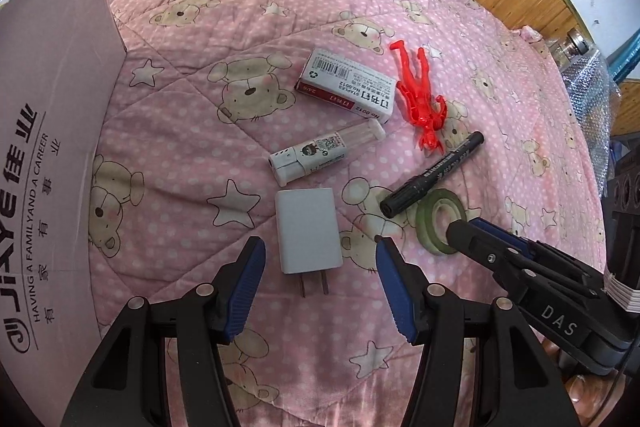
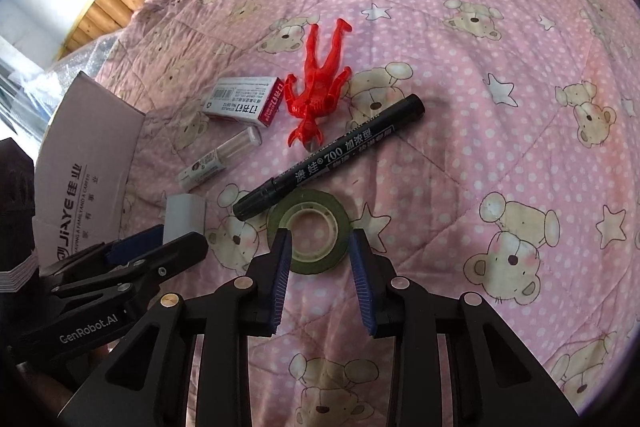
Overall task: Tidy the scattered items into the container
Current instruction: 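Grasp the white charger with the left tool while the right tool grasps the green tape roll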
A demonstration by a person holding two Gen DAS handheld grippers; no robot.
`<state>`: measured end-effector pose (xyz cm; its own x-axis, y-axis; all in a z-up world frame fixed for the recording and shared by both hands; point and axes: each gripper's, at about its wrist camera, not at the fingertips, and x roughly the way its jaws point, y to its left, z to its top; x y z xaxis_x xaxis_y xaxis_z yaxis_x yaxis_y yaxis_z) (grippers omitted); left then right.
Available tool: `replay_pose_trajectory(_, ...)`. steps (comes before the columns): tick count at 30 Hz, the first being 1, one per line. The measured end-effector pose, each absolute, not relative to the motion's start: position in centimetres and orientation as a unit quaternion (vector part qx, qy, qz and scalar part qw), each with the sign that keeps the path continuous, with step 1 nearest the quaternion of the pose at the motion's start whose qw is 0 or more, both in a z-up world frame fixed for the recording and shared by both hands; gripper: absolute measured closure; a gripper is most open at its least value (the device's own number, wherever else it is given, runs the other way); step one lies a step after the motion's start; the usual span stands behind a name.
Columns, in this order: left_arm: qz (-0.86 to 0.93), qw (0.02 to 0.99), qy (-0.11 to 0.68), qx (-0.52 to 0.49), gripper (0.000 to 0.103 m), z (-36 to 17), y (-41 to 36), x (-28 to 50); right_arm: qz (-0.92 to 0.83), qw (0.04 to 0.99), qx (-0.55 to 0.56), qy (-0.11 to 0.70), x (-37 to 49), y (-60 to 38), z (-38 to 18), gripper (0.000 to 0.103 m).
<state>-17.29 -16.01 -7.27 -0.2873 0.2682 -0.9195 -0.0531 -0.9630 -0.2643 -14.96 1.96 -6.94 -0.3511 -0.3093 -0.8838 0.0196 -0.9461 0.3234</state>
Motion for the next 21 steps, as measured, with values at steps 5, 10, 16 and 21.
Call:
replay_pose_trajectory(5,0.801,0.097,-0.088,-0.584,0.044,-7.69,-15.90,-17.68,-0.813,0.104,0.560,-0.118,-15.10,1.75,-7.38,0.070)
replay_pose_trajectory(10,0.808,0.094,-0.076,-0.577,0.045,-7.78,-15.65,-17.89,-0.818,0.098,0.557,-0.106,-15.18,1.75,-7.54,0.085)
replay_pose_trajectory(16,0.814,0.086,-0.074,-0.569,0.069,-7.64,-16.34,-17.81,-0.817,0.100,0.557,-0.110,-15.13,1.99,-7.44,0.087)
replay_pose_trajectory(21,0.813,0.089,-0.085,-0.570,0.069,-7.43,-16.63,-17.34,-0.820,0.100,0.551,-0.114,-14.53,1.97,-6.81,0.087)
